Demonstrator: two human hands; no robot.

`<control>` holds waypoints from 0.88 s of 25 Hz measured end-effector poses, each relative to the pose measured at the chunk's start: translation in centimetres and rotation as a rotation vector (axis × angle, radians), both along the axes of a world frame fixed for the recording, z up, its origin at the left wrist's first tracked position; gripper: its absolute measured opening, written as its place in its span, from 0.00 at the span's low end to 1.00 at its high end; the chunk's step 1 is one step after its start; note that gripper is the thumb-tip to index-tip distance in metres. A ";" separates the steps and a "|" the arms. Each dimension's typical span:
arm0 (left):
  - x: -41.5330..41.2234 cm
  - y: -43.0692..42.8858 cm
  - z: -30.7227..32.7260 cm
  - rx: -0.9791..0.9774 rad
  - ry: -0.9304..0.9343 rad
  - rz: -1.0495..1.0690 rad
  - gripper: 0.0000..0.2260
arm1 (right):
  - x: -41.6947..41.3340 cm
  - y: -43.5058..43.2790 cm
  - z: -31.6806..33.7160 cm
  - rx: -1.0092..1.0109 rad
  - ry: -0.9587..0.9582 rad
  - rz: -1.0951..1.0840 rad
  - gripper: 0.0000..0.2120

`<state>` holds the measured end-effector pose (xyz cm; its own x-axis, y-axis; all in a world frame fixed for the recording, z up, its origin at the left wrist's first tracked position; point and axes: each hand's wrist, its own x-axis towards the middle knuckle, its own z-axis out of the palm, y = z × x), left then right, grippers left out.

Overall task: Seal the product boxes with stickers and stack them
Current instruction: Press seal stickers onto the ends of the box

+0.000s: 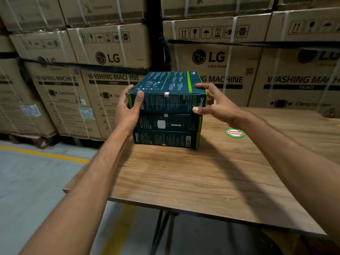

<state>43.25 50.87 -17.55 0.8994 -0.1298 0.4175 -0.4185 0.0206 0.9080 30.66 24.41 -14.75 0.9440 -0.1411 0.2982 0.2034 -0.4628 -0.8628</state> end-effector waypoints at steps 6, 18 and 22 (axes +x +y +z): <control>0.5 -0.5 -1.0 -0.008 -0.032 0.030 0.22 | 0.0 0.3 -1.3 0.034 -0.077 -0.008 0.35; 0.3 0.8 -0.2 0.140 -0.078 -0.047 0.33 | 2.3 6.5 0.1 -0.739 -0.407 -0.345 0.16; 0.7 1.1 -0.5 0.155 -0.080 -0.057 0.36 | 2.7 6.7 0.3 -0.815 -0.436 -0.395 0.15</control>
